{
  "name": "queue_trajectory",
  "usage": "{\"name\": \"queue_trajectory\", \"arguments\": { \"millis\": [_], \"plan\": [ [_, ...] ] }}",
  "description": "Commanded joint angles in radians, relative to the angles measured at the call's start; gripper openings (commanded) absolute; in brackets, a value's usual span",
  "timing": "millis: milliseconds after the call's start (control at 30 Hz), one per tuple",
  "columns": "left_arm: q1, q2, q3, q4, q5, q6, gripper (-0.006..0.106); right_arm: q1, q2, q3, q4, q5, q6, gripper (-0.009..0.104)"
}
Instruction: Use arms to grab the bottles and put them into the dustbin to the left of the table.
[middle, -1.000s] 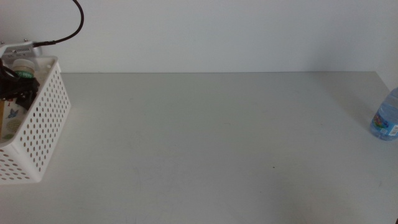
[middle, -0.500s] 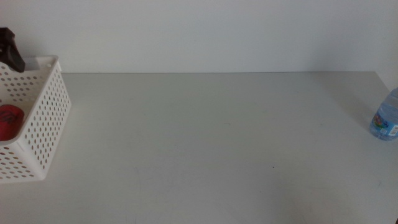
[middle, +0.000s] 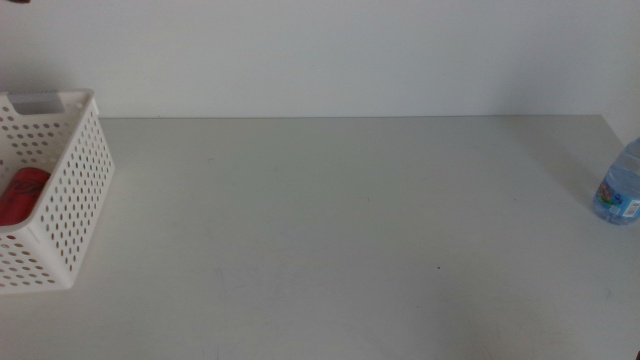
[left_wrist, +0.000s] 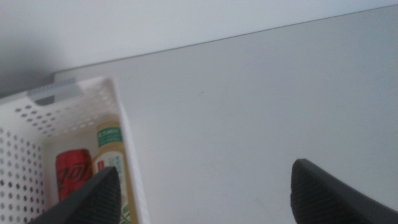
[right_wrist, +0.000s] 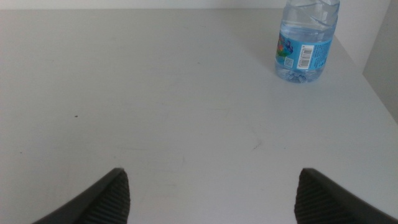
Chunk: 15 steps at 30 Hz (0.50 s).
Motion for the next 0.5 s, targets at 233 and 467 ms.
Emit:
{"name": "queue_trajectory", "arguments": {
  "millis": [233,467],
  "plan": [
    [-0.277,-0.351,0.368,0.059,-0.195,-0.137,0.094,-0.005,-0.022,-0.001,-0.012,-0.062,-0.009,0.069],
    [-0.44,-0.63,0.823,0.039,-0.497,-0.144,0.094,-0.005,-0.022,-0.001,-0.012,-0.062,-0.009,0.069]
  ]
}}
